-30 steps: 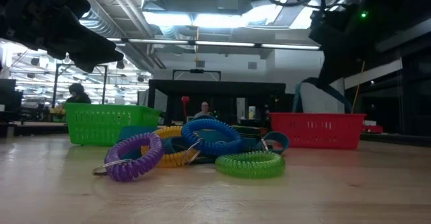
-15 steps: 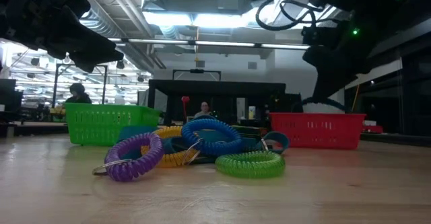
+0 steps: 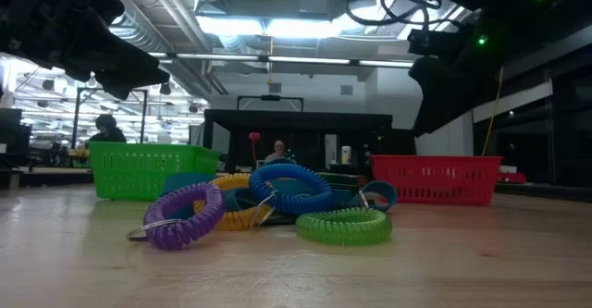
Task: Pick & Place Office Desk Supplies
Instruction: Put the blue rubber band into the red bin
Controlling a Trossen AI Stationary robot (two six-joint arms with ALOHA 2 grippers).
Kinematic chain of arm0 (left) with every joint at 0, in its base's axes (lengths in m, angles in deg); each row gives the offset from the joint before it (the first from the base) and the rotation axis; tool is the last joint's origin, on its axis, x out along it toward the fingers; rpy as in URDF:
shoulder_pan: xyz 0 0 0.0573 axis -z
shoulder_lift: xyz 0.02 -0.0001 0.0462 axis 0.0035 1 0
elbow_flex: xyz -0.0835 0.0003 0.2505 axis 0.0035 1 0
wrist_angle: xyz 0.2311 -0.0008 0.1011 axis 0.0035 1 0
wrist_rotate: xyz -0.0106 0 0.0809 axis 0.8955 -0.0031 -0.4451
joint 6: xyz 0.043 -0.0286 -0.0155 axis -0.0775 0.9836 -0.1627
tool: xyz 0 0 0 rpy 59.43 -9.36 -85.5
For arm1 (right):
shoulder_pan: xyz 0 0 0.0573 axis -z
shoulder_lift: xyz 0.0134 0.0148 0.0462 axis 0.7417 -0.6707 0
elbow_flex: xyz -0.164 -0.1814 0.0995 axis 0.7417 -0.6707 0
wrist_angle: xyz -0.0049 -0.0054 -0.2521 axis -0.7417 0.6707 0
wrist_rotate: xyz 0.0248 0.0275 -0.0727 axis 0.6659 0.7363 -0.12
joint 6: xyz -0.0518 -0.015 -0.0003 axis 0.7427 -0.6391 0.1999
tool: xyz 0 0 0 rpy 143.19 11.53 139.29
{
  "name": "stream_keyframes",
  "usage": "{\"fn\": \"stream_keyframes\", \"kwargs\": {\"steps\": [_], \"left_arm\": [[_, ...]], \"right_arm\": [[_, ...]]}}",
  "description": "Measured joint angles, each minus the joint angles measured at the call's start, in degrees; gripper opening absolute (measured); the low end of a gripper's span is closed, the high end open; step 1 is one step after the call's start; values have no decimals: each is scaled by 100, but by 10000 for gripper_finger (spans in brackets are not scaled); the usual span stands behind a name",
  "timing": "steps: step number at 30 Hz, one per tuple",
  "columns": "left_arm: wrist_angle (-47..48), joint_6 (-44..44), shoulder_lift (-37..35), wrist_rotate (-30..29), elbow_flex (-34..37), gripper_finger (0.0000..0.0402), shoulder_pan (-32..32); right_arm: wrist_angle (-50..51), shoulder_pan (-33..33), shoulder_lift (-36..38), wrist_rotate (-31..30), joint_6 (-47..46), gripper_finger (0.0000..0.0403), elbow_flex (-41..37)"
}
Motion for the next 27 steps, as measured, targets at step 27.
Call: {"fn": "stream_keyframes", "kwargs": {"steps": [27], "left_arm": [[13,-68,0,-193,0,169,2]], "right_arm": [[-4208,-184,-1313,2715,2541,182,328]]}}
